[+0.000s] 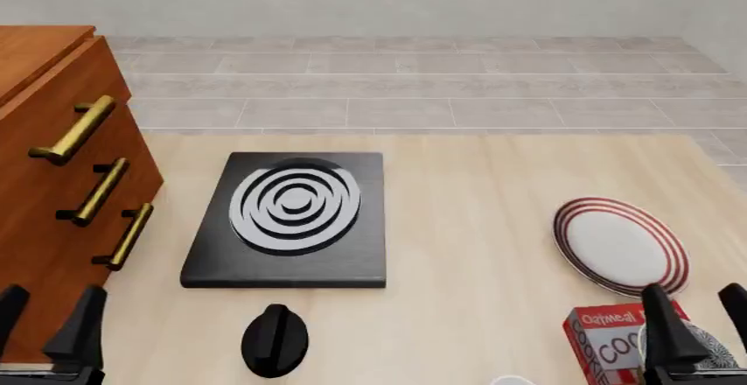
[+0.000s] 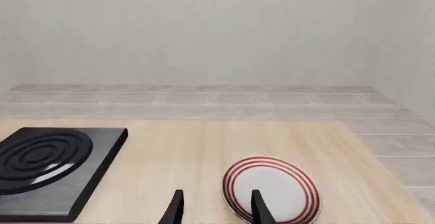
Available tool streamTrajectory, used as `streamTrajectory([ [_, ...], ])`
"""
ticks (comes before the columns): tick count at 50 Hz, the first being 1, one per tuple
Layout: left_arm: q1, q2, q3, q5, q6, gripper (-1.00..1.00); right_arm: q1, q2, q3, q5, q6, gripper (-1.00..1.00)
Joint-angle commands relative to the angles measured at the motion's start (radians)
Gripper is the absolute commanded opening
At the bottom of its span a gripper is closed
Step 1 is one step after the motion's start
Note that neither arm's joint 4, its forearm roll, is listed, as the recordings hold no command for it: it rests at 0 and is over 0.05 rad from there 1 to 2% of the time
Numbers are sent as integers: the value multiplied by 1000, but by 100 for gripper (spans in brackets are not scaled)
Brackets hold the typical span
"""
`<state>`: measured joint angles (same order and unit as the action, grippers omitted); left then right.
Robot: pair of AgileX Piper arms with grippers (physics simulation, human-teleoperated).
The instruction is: Pick the akita bowl on the cookies box and place it on the plate.
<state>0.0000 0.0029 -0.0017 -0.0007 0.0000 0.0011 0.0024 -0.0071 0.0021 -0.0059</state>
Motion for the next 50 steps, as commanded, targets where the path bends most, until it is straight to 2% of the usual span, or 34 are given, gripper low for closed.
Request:
streamTrajectory([
  [1,0,4,-3,-1,0,100,-6,7,2,6,-1,100],
  [21,0,4,-3,-1,0,100,-16,0,-8,51,-2,100],
  [23,0,5,-3,-1,0,100,-24,1,-57,115,-17,100],
  [24,0,5,-3,-1,0,100,-24,1,-57,115,-17,100],
  [25,0,5,-3,-1,0,100,-43,0,-106,187,5,100],
  [26,0,5,-3,-1,0,100,-43,0,-107,188,5,100],
  [27,0,4,-3,-1,0,100,-64,18,-147,256,20,100],
  [29,0,4,-3,-1,0,100,-72,25,-170,281,24,100],
  [31,0,4,-3,-1,0,100,-82,8,-234,353,73,100],
  [36,0,4,-3,-1,0,100,-130,89,-347,457,-38,100],
  [40,0,4,-3,-1,0,100,-182,102,-450,547,-91,100],
  [44,0,5,-3,-1,0,100,-247,120,-562,632,-97,100],
  [48,0,4,-3,-1,0,100,-256,131,-628,699,-98,100],
  [49,0,4,-3,-1,0,100,-272,115,-672,737,-126,100],
  [50,0,4,-3,-1,0,100,-272,115,-672,738,-126,100],
])
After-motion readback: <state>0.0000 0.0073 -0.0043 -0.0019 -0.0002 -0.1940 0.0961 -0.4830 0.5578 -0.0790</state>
